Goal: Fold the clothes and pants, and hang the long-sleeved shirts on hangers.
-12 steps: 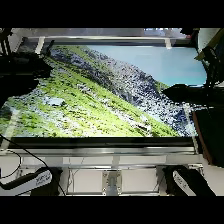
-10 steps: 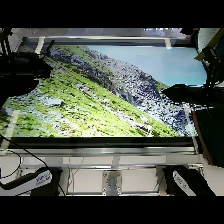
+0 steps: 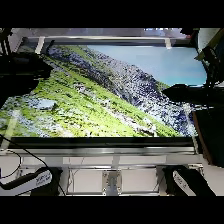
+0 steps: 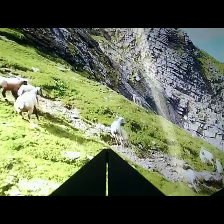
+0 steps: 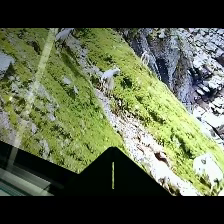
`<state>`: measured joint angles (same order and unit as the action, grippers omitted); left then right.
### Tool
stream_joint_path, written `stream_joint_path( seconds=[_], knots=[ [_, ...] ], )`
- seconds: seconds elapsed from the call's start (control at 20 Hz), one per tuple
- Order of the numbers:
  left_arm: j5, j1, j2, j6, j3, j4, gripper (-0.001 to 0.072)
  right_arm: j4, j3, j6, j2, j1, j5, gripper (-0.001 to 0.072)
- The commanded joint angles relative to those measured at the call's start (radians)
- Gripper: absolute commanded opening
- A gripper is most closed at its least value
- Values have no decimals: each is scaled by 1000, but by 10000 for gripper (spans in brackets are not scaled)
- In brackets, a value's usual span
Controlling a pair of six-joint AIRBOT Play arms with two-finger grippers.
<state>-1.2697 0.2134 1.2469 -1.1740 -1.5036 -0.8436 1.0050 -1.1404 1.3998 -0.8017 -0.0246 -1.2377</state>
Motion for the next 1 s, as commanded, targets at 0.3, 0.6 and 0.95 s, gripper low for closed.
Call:
stream_joint_path(
  seconds=[0.3, 0.6, 0.95],
  knots=[
    [208, 22, 31, 4, 0, 1, 16, 0, -1, -5, -1, 1, 292, 45],
    [534, 218, 84, 3, 0, -132, 15, -7, 0, -4, -1, 1, 314, 45],
    [155, 500, 301, -294, 0, -143, 714, -8, 0, 71, -2, 1, 322, 407]
  ],
)
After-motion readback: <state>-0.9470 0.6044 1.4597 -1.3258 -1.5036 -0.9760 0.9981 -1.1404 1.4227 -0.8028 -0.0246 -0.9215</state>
